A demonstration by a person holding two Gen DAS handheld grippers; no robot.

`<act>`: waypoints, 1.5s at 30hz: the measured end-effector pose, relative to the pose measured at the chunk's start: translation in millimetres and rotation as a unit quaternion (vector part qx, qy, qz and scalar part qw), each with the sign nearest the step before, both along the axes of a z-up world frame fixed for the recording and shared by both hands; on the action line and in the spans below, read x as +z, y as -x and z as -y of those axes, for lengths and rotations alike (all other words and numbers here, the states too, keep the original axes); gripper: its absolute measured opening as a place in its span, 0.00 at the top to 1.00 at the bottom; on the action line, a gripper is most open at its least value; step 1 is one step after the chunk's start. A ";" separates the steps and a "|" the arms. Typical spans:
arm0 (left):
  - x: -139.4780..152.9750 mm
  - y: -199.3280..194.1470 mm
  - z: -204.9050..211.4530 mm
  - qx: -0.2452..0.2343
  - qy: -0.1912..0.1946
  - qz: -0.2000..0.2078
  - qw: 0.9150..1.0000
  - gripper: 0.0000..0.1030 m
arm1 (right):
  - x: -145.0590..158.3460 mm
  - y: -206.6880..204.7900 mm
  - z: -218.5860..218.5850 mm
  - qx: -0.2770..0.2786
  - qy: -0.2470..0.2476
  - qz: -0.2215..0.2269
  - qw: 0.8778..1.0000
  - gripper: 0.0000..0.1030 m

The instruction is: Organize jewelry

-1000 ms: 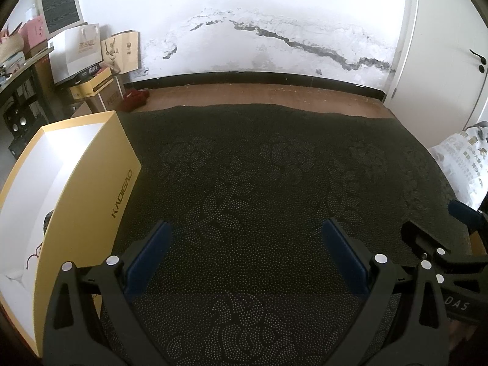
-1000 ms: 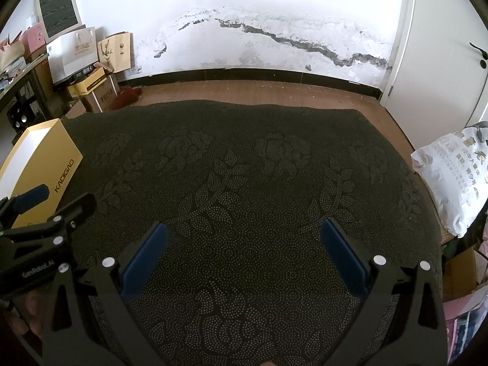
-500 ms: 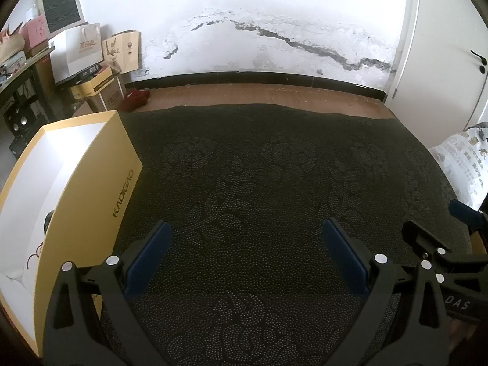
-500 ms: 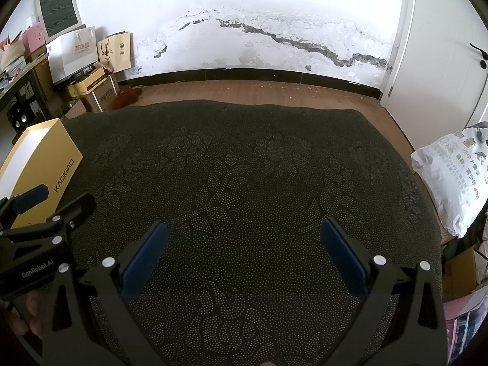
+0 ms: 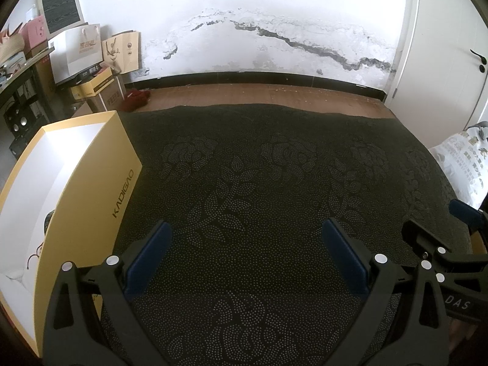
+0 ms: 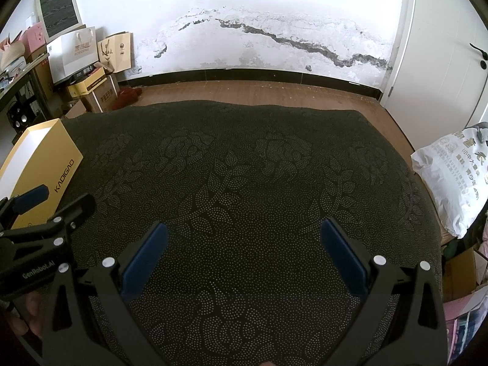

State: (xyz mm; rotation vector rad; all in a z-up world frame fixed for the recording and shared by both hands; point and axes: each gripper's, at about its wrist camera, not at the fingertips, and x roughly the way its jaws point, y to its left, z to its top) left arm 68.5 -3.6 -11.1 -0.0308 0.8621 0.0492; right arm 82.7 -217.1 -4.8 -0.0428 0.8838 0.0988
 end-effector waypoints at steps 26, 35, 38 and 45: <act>1.4 0.4 -0.8 -0.001 0.000 0.000 1.000 0.06 | 0.5 -0.2 0.2 0.000 -0.001 0.001 1.000 0.06; 2.5 0.5 -0.5 -0.001 -0.001 0.003 1.000 0.06 | 1.6 -0.7 0.3 0.000 0.000 0.002 1.000 0.06; 2.7 0.3 -0.3 -0.001 -0.001 0.003 1.000 0.06 | 2.8 -0.8 0.4 -0.001 -0.001 0.002 1.000 0.06; 3.5 0.2 -0.1 0.000 0.001 0.008 1.000 0.06 | 7.4 -2.8 1.5 -0.004 -0.001 0.004 1.000 0.06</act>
